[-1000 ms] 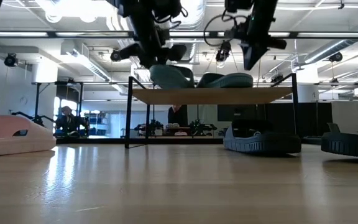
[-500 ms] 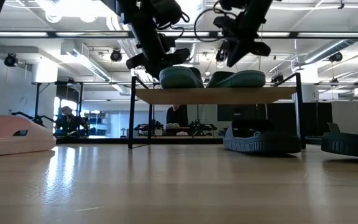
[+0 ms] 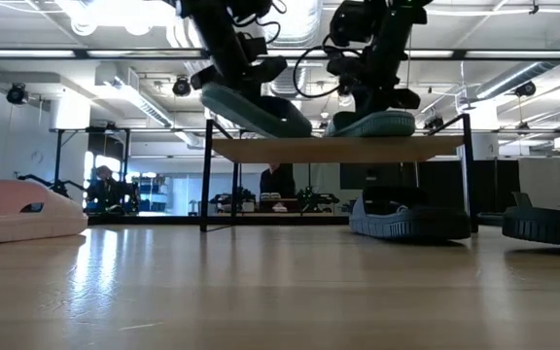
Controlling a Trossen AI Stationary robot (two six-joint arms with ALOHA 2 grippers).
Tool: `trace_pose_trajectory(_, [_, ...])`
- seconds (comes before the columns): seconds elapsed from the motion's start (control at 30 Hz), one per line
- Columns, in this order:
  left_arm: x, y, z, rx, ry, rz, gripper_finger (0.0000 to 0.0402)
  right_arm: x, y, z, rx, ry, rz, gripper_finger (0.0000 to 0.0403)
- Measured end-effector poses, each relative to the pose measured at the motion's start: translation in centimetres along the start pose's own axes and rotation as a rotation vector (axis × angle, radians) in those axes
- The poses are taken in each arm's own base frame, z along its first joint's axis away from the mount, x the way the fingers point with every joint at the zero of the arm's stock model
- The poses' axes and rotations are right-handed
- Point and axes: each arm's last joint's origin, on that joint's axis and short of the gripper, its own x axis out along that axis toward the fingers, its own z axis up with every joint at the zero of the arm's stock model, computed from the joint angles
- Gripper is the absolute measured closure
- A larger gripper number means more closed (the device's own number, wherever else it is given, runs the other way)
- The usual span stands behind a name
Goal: Pick and place slides into the shelf
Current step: Put the green slides on the shelf
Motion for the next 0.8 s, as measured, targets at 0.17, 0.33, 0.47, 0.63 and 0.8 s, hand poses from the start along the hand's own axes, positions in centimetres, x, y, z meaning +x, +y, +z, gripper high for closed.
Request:
trace_pose_trajectory(0.17, [1.4, 0.4, -0.3, -0.026, 0.026, 0.03, 0.0367, -2.4, -0.1, 0.2, 0.008, -0.075, 0.023, 0.0394])
trace_pose_trajectory(0.33, [3.2, -0.1, -0.7, -0.117, 0.046, 0.027, 0.0368, -5.3, -0.3, -0.1, 0.051, -0.137, 0.065, 0.0394])
trace_pose_trajectory(0.47, [4.1, -0.8, -0.4, -0.213, -0.003, -0.023, 0.0368, -6.1, 0.4, -0.6, 0.059, -0.136, 0.168, 0.0394])
trace_pose_trajectory(0.63, [4.1, -1.3, 0.2, -0.272, -0.042, -0.113, 0.0369, -6.1, 2.4, -0.5, 0.03, -0.186, 0.254, 0.0394])
trace_pose_trajectory(0.8, [3.6, -1.2, 0.4, -0.355, -0.057, -0.102, 0.0369, -6.3, 3.3, -0.1, 0.032, -0.264, 0.294, 0.0394])
